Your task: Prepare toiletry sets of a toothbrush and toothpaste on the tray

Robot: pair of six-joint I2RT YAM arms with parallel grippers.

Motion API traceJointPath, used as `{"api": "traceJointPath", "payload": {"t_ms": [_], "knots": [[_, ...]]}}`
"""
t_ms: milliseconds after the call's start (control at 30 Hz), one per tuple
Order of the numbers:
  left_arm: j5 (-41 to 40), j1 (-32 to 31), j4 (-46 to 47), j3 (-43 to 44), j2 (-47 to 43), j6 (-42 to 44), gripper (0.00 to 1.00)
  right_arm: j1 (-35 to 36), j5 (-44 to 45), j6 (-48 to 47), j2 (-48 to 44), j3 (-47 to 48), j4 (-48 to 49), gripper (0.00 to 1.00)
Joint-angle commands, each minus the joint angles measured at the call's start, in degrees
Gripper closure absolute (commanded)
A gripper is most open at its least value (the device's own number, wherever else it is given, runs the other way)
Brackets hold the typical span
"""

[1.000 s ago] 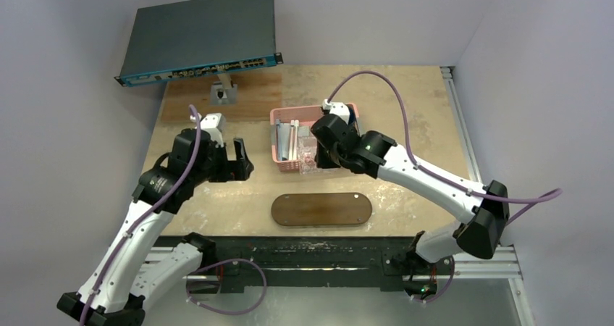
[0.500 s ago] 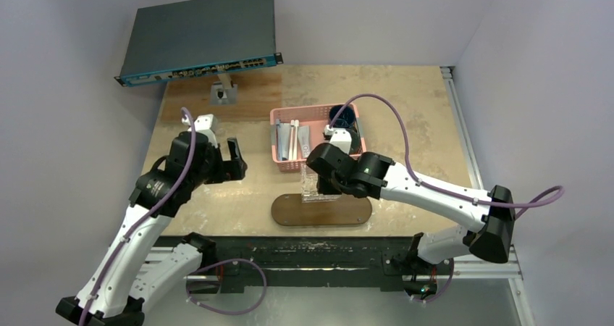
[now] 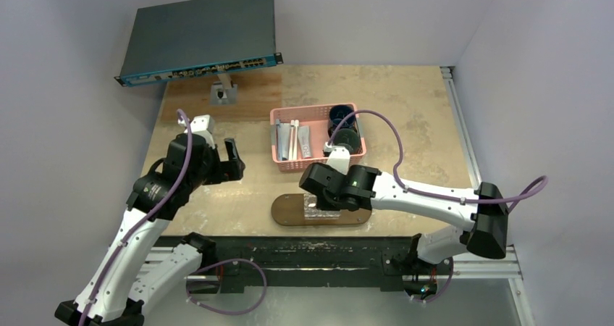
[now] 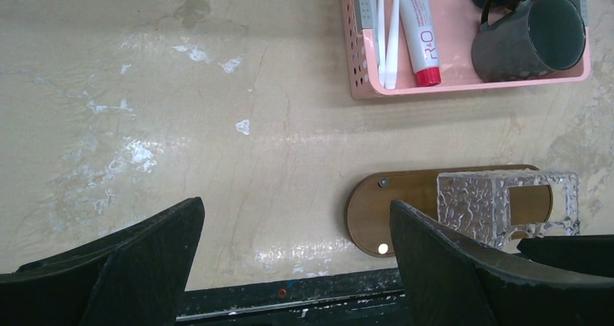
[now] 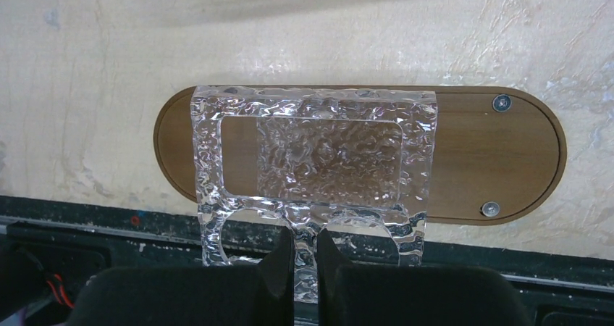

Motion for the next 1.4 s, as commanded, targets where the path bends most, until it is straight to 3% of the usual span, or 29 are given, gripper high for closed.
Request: {"api": "traceJointPath", "payload": {"t_ms": [0,1367], "knots": [[-1.2,0.0,0.7,1.6,-0.5,-0.7,0.00,0.5,1.8,4.4,0.6,-0.7,-0.7,1.00],[-0.5,0.0,1.1,1.3,0.4,-0.3,0.00,0.5,-0.5,-0.1,2.4,-4.7,5.3,1.00]]}}
